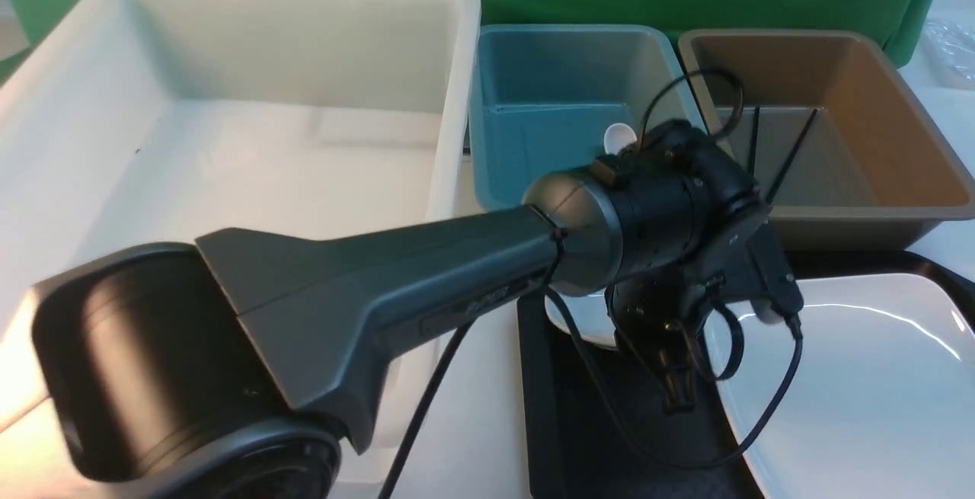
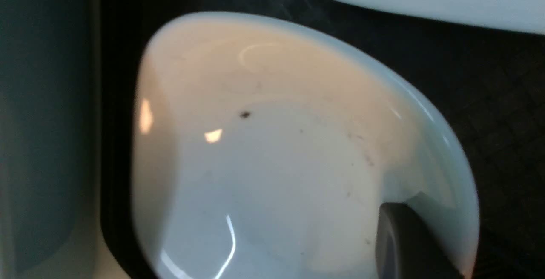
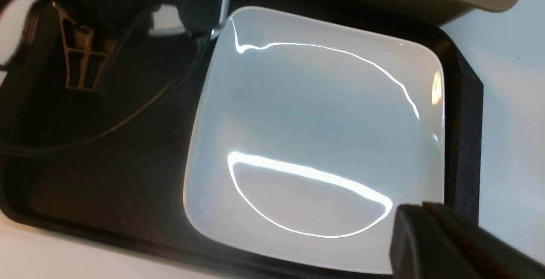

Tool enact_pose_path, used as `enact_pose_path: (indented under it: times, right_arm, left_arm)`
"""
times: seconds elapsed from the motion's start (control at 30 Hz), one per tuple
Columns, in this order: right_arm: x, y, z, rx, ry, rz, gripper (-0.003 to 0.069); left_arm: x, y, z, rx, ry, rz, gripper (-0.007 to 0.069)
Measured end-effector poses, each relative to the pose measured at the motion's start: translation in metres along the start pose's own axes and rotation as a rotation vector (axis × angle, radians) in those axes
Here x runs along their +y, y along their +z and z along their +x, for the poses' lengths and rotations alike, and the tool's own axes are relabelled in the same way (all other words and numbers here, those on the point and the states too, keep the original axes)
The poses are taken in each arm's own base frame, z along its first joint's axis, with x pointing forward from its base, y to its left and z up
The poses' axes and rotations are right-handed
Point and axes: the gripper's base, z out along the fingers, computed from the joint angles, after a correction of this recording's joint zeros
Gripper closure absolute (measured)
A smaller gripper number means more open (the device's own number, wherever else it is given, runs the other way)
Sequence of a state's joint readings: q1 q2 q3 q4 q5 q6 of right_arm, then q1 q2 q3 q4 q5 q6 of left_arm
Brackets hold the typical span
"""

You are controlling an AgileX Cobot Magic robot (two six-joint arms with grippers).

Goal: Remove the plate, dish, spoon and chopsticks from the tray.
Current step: Use the left arm to grab a small plate from the dinner plate, then use the left arm to put the small plate into the large storage box on the left

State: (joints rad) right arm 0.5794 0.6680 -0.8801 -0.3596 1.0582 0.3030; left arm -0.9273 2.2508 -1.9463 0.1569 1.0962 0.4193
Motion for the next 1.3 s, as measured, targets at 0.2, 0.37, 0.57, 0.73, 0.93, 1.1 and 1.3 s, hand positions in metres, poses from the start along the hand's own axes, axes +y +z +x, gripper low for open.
enact_pose_path:
  times: [0.2,0.37,0.57,0.73,0.93,1.1,1.3]
  right_arm:
    - [0.0,0.0,0.0,-0.004,0.011,-0.004,0.0641]
    - [0.004,-0.005,-0.005,-0.031,0.043,-0.063,0.0641]
    - [0.016,-0.028,-0.036,-0.157,0.047,-0.236,0.0641]
    - [0.04,-0.017,-0.084,-0.147,-0.037,-0.354,0.0641]
    - [0.075,0.009,-0.144,-0.095,-0.099,-0.507,0.0641]
    - [0.1,0.031,-0.176,-0.043,-0.163,-0.594,0.0641]
    - [0.138,0.068,-0.195,0.084,-0.235,-0.64,0.064]
  left_arm:
    - [0.005,-0.056,-0.004,-0.099,-0.075,0.018,0.0604]
    - [0.011,-0.117,0.0,-0.218,-0.094,-0.028,0.0604]
    - [0.031,-0.211,0.031,-0.325,-0.117,-0.277,0.0604]
    - [0.056,-0.265,0.083,-0.341,-0.226,-0.405,0.0604]
    - [0.078,-0.266,0.156,-0.245,-0.393,-0.401,0.0604]
    - [0.077,-0.216,0.2,-0.091,-0.43,-0.302,0.0604]
    - [0.063,-0.133,0.233,0.031,-0.325,-0.2,0.0604]
